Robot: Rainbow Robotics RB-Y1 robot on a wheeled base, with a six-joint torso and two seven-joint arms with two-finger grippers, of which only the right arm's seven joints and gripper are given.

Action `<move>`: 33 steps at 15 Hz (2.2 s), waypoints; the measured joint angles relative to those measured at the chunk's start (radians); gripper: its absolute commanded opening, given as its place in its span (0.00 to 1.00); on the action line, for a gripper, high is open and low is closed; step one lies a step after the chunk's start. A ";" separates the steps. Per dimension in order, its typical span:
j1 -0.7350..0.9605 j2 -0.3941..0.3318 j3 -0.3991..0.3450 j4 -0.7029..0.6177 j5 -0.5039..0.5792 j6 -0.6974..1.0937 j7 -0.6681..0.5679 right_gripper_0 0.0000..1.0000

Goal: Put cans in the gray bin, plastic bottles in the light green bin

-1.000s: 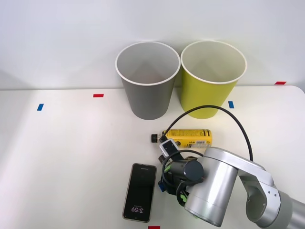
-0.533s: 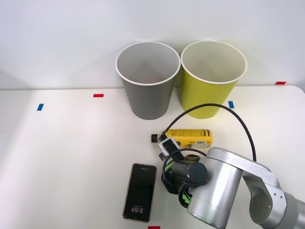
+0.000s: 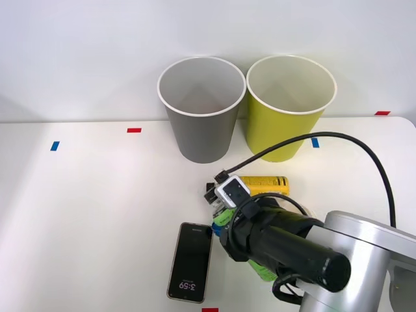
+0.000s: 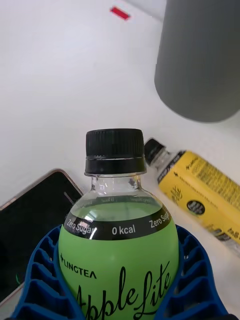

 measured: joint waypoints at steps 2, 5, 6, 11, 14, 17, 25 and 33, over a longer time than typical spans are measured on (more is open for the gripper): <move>0.040 -0.024 -0.018 -0.010 0.028 -0.147 -0.006 0.00; 0.109 -0.044 -0.079 -0.014 0.047 -0.362 -0.011 0.00; 0.128 -0.046 -0.105 -0.014 0.048 -0.426 -0.012 0.00; 0.186 -0.002 -0.241 -0.014 0.050 -0.709 -0.037 0.00; 0.197 0.054 -0.325 -0.013 0.027 -0.851 -0.051 0.00; 0.199 0.098 -0.423 -0.014 -0.037 -0.957 -0.053 0.00; 0.071 0.192 -0.647 0.148 -0.039 -0.963 -0.056 0.00; -0.111 0.189 -0.788 0.467 0.021 -0.963 -0.051 0.00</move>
